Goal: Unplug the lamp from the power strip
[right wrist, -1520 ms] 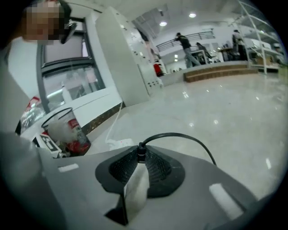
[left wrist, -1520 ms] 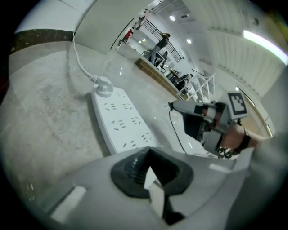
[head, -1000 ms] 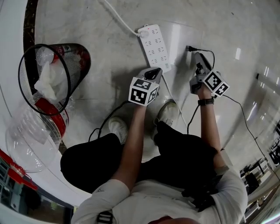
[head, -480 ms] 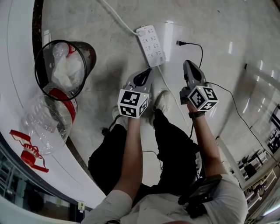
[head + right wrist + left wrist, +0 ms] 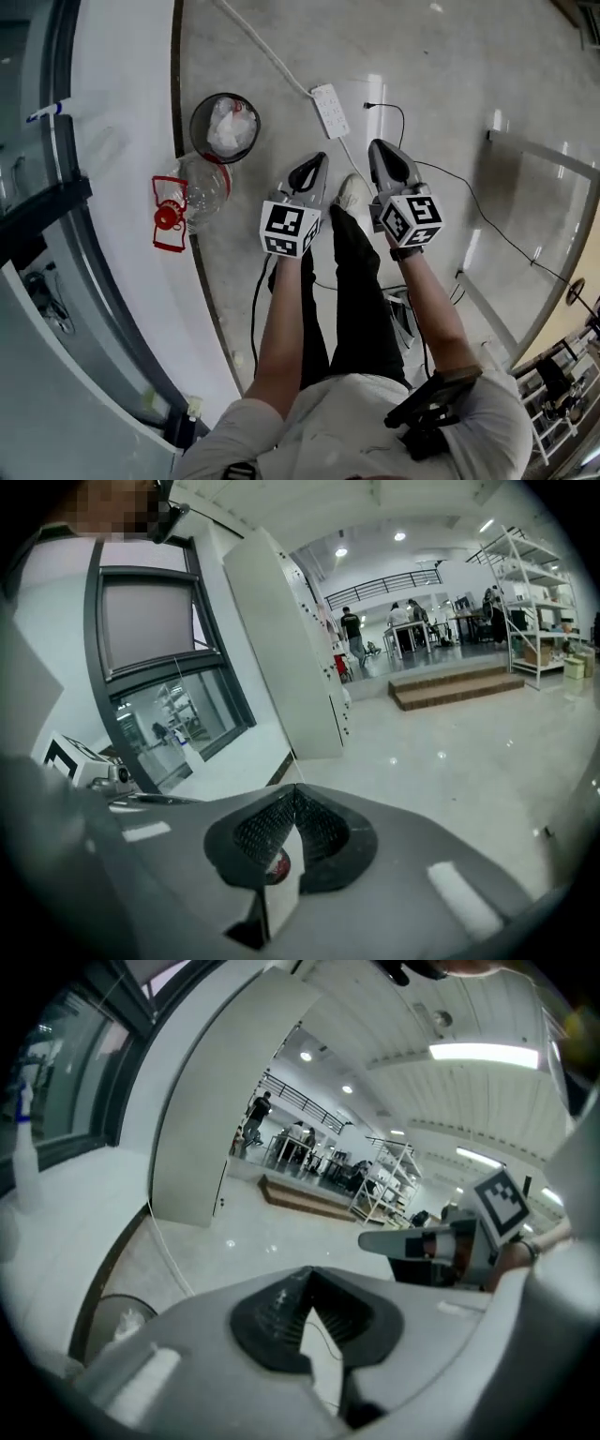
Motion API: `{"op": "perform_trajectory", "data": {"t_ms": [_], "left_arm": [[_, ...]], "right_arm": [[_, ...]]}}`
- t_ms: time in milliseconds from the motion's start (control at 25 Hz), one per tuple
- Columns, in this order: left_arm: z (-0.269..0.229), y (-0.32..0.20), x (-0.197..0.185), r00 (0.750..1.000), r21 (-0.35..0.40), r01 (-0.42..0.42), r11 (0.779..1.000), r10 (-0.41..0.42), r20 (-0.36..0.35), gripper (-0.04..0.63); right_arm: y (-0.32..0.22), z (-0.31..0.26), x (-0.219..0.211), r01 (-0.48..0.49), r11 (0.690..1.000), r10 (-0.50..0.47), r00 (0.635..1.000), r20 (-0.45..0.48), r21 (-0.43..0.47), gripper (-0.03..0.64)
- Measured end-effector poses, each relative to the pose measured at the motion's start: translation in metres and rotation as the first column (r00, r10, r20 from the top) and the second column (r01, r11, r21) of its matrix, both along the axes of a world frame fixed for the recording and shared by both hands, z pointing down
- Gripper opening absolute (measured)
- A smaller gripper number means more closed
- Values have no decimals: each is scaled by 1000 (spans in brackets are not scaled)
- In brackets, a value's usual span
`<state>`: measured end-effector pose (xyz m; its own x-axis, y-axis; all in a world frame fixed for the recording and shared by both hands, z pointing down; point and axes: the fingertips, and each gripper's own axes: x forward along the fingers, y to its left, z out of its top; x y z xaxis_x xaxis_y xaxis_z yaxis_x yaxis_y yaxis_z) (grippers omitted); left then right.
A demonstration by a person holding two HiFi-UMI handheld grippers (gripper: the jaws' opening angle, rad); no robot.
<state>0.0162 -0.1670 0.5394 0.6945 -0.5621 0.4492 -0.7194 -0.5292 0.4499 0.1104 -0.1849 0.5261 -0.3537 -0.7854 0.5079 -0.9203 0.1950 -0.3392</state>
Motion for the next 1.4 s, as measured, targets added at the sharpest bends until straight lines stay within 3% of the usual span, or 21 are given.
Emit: {"op": "perform_trajectory", "data": {"t_ms": [160, 320, 520, 680, 880, 1040, 1280, 1400], "left_arm": [[-126, -17, -17, 1000, 118, -22, 993, 21, 4, 2], [-243, 3, -44, 999, 217, -37, 975, 35, 13, 2], [-352, 22, -61, 998, 389, -62, 919, 61, 14, 3], [-397, 46, -70, 996, 466, -84, 881, 85, 18, 3], [-435, 84, -58, 995, 487, -62, 871, 90, -34, 3], [-476, 125, -24, 986, 575, -91, 813, 155, -63, 3], [-506, 220, -3, 991, 644, -28, 765, 105, -81, 3], [-506, 277, 1, 994, 649, -28, 760, 89, -61, 3]], "right_arm": [[-16, -115, -14, -36, 996, 36, 999, -1, 81, 9], [9, -226, -37, -40, 988, 42, 999, -16, 149, 9], [55, -331, -55, -44, 959, 68, 995, -77, 280, 9], [88, -381, -68, -12, 938, 54, 992, -111, 348, 9], [122, -434, -51, -44, 906, 105, 987, -122, 422, 9], [153, -461, -37, -31, 874, 117, 982, -149, 485, 9], [253, -464, -16, -44, 866, 111, 988, -105, 499, 9], [302, -463, -11, -53, 863, 101, 992, -69, 502, 9]]}}
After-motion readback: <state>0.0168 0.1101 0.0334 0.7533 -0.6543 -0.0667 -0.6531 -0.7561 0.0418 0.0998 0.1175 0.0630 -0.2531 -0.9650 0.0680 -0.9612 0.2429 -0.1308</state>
